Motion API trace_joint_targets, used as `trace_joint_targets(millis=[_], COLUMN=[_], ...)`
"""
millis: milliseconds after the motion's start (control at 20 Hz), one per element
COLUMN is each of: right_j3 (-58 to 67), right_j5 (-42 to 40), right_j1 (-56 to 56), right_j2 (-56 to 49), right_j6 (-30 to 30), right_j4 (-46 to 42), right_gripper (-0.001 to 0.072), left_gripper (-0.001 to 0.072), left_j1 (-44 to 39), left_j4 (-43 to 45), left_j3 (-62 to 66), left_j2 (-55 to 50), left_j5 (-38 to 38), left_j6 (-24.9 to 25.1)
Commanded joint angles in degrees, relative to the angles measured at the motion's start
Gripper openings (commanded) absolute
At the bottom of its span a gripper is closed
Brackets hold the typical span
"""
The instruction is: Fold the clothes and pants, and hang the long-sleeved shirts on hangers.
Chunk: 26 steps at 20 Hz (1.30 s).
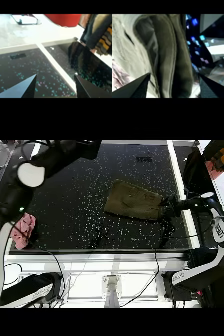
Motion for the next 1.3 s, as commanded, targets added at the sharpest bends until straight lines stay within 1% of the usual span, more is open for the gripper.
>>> trace_joint_targets(millis=[0, 150, 200, 250, 300, 350, 450, 500, 550, 650, 750, 850, 950, 1050, 1150, 1250], right_j3=[3.6, 3.8, 4.2, 4.9, 6.1, 7.6, 12.2, 15.1, 17.6, 21.6, 22.3, 22.3, 22.3, 22.3, 22.3, 22.3], right_j5=[0.1, -0.6, -0.8, -0.4, 0.4, 1.0, 2.1, 2.4, 2.4, 2.7, 3.1, 5.2, 8.1, 11.1, 14.5, 18.5], right_j1=[3.3, 8.1, 9.0, 9.2, 9.2, 8.7, 6.8, 4.9, 2.3, -4.7, -13.4, -22.3, -29.7, -34.9, -37.4, -37.6], right_j2=[-4.0, -6.0, -6.1, -6.1, -6.0, -5.8, -5.3, -4.9, -4.4, -2.8, 0.5, 3.8, 6.9, 9.5, 11.0, 10.9], right_j6=[2.1, 2.1, 2.0, 2.0, 2.1, 3.2, 5.3, 5.7, 7.4, 10.8, 12.3, 14.4, 16.8, 19.0, 19.7, 19.8], right_j4=[-2.4, -2.5, -2.4, -2.4, -2.2, -2.0, -1.8, -2.0, -2.1, -2.3, -2.7, -5.0, -9.2, -15.7, -22.3, -28.2], right_gripper=[0.0696, 0.0684, 0.0600, 0.0320, 0.0083, 0.0035, 0.0032, 0.0032, 0.0032, 0.0032, 0.0032, 0.0032, 0.0032, 0.0032, 0.0032, 0.0035], left_gripper=[0.0545, 0.0545, 0.0544, 0.0544, 0.0544, 0.0544, 0.0544, 0.0544, 0.0544, 0.0544, 0.0544, 0.0543, 0.0543, 0.0542, 0.0542, 0.0543], left_j1=[0.2, 0.2, 0.2, 0.2, 0.2, 0.2, 0.2, 0.2, 0.2, 0.6, 1.8, 3.8, 6.2, 8.6, 10.0, 10.5], left_j4=[0.0, 0.0, 0.0, 0.0, 0.0, 0.0, 0.0, 0.0, 0.0, 0.0, 0.0, 0.0, 0.0, 0.0, 0.0, 0.0], left_j3=[0.0, 0.0, 0.0, 0.0, 0.0, 0.0, 0.0, 0.0, 0.0, 0.0, 0.0, 0.0, 0.0, 0.0, 0.0, 0.0], left_j2=[2.1, 2.1, 2.1, 2.1, 2.1, 2.1, 2.1, 2.1, 2.1, 2.0, 2.0, 2.0, 2.0, 2.0, 2.0, 2.0], left_j5=[-4.4, -5.8, -5.9, -5.9, -5.9, -5.9, -5.9, -5.9, -5.9, -5.9, -5.9, -5.8, -5.7, -5.7, -5.7, -5.7], left_j6=[1.5, 1.5, 1.5, 1.5, 1.5, 1.5, 1.5, 1.5, 1.5, 1.5, 1.5, 1.5, 1.5, 1.5, 1.5, 1.5])
